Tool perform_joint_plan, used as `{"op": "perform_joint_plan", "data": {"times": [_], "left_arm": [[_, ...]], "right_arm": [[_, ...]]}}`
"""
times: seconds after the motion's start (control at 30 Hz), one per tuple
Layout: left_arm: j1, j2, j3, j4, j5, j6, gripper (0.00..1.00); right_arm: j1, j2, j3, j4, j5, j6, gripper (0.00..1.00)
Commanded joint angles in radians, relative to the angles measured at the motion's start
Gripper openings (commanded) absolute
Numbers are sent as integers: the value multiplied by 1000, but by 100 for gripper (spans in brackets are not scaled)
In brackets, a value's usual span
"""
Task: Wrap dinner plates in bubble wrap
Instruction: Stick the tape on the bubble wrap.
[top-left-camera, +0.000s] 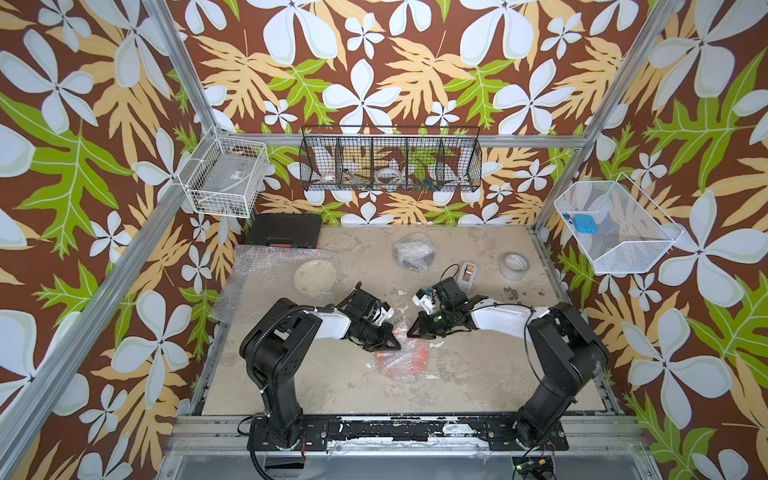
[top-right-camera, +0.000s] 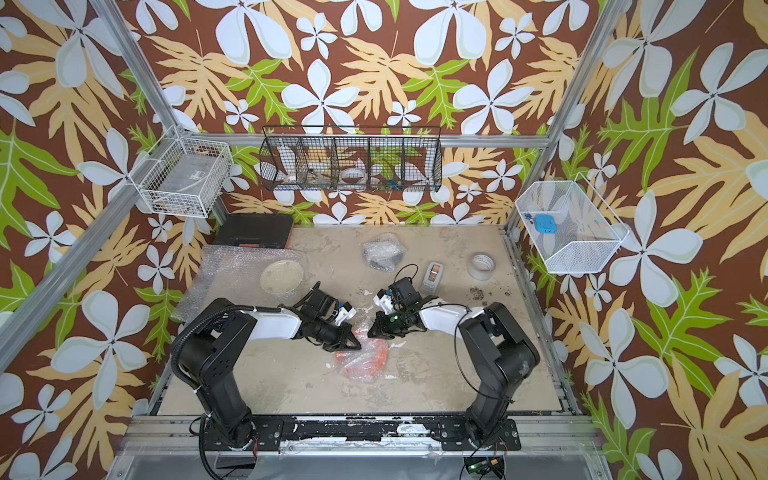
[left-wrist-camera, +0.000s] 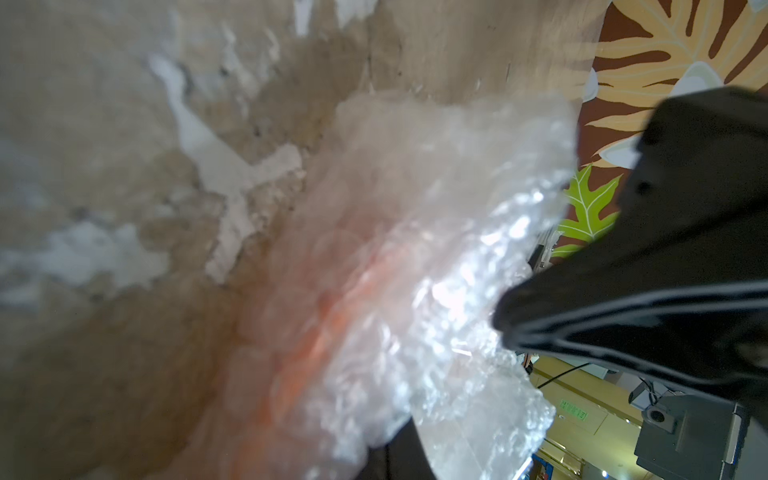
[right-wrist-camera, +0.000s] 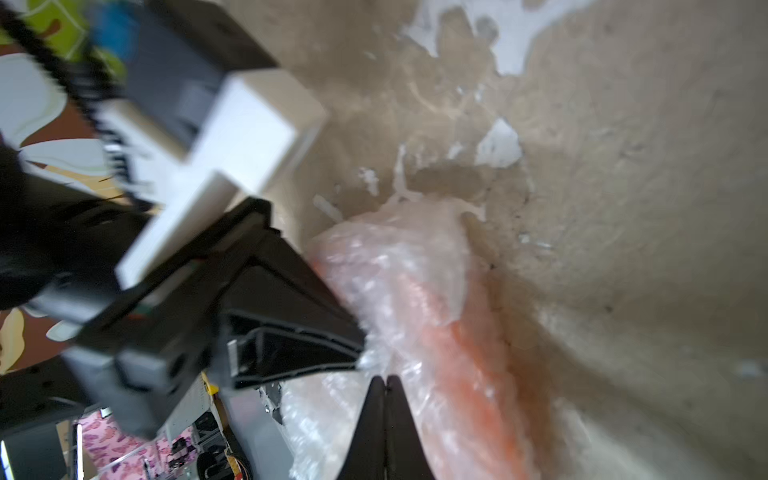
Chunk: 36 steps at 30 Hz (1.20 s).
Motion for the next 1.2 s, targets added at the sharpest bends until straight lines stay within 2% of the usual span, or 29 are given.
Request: {"op": "perform_joint_plan", "data": {"times": [0.0,0.1,0.2,0.3,0.33,0.53,0.63,0.73,0.87,1.07,1.17], "left_arm": [[-3,19,-8,-153,-138,11,0],[-2,21,1,-162,-140,15,0],[-2,21,7,-171,-144,21,0],[-2,17,6,-173,-150,21,0],[-2,17,4,-172,-150,21,0],[-2,16,-2,-167,-149,19,0],[-2,15,4,-172,-147,20,0],[-2,16,13,-181,-150,26,0],[-2,14,13,-189,-158,30,0],[-2,7,1,-184,-161,25,0],[-2,5,2,-186,-159,25,0]], "right_arm": [[24,-70,-23,2,-89,32,0],[80,-70,-77,83,-182,93,0],[91,-8,-134,64,-105,91,0],[89,52,-142,-8,43,27,0],[88,57,-142,-11,41,16,0],[96,-122,-141,-6,-68,55,0],[133,-146,-180,39,-117,100,0],[152,-91,-239,84,-84,113,0],[151,5,-242,29,42,47,0],[160,-177,-236,3,-30,74,0],[190,-197,-281,51,-85,108,0]]}}
